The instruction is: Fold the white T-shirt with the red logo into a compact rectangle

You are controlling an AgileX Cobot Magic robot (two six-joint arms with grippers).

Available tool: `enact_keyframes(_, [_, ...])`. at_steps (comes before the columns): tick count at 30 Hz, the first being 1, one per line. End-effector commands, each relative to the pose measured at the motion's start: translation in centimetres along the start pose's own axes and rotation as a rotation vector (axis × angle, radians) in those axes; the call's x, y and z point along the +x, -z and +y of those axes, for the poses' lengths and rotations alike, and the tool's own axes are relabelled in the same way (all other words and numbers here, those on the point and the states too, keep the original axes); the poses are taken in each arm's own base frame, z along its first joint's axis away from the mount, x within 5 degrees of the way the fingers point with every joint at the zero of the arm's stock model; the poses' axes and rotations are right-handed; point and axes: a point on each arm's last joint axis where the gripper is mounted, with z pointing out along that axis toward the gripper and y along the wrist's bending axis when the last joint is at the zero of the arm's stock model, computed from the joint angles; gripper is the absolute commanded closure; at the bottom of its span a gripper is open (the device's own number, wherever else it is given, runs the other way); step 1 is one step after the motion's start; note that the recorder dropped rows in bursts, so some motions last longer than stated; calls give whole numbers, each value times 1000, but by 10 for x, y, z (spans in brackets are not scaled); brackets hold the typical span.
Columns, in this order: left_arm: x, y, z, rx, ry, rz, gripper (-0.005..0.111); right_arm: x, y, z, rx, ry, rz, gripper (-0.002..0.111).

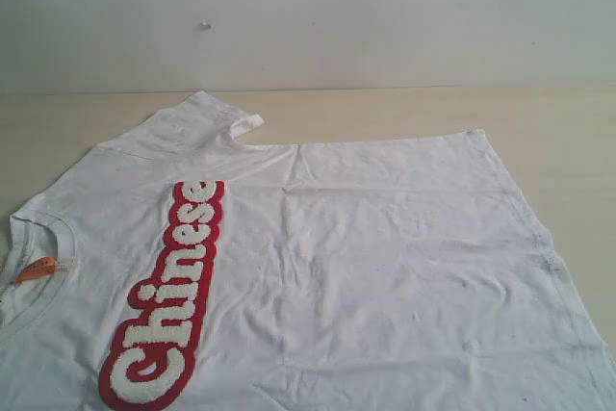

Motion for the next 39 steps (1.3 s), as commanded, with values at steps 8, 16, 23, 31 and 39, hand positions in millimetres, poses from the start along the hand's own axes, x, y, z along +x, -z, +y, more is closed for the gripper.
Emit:
enact_keyframes(8, [-1, 0, 0, 1, 13, -11, 107, 1, 0, 0, 7, 8, -6, 108])
enact_keyframes(16, [-1, 0, 0, 1, 13, -11, 107, 1, 0, 0, 7, 6, -6, 108])
enact_keyframes(23, [-1, 0, 0, 1, 13, -11, 107, 1, 0, 0, 7, 8, -6, 108])
enact_keyframes(31, [-21, 3, -1, 31, 134, -233, 107, 1, 0, 0, 7, 8, -6, 108])
enact_keyframes(39, [-46, 13, -2, 67, 161, -526, 107, 1, 0, 0, 7, 8, -6, 108])
